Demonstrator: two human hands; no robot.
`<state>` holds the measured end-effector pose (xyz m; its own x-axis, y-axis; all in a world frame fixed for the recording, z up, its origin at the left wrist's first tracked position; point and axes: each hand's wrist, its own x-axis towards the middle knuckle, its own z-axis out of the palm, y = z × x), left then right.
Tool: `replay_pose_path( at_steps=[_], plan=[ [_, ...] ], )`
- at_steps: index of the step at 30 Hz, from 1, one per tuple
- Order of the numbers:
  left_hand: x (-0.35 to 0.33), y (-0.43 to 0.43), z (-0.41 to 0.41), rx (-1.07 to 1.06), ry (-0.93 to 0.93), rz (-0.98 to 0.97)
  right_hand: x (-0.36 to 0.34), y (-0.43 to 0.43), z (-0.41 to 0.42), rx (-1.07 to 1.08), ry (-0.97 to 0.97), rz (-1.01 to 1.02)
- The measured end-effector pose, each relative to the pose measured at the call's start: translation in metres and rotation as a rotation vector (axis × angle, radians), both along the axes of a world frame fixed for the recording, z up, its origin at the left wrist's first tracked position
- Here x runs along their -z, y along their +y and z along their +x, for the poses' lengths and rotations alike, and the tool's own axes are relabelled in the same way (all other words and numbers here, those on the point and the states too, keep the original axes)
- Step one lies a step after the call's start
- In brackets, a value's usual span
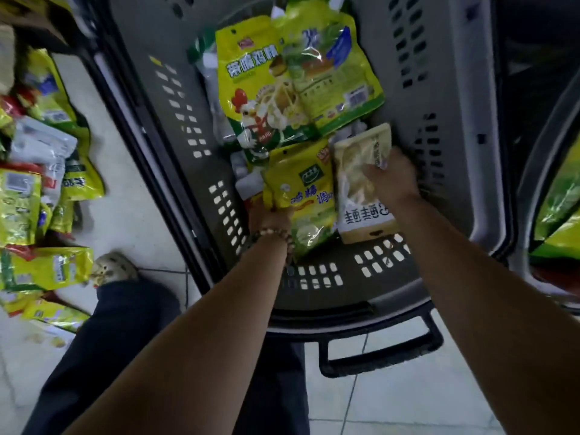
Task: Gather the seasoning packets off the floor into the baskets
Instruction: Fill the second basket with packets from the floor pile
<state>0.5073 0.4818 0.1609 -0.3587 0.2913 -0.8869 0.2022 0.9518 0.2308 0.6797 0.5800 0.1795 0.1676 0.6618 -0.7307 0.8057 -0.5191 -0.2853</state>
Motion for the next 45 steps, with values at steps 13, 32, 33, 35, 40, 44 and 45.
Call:
replay_pose_path(
  at_steps=[13, 32, 33, 35, 40, 44, 45],
  plan=[
    [-0.025, 0.013, 0.016, 1.169, 0.277, 0.133, 0.023, -0.054, 0.004, -0.624, -0.131, 0.08],
    [-0.017, 0.048, -0.011, 1.244, 0.101, 0.0, 0.019, -0.028, -0.014, -0.297, 0.066, -0.238],
    [-0.025, 0.052, -0.015, 1.239, 0.104, 0.054, 0.011, -0.028, -0.015, -0.29, 0.048, -0.21],
    [-0.05, 0.057, -0.023, 1.137, 0.113, 0.206, -0.01, -0.027, -0.02, -0.313, -0.022, -0.112],
    [-0.133, 0.05, -0.072, 0.621, 0.138, 0.676, -0.087, -0.025, -0.067, -0.332, -0.018, 0.123],
    [-0.165, 0.008, -0.149, 0.28, 0.276, 0.805, -0.152, -0.036, -0.146, -0.435, 0.13, 0.304],
    [-0.164, -0.008, -0.171, 0.222, 0.29, 0.768, -0.162, -0.042, -0.17, -0.464, 0.181, 0.36]
  ],
)
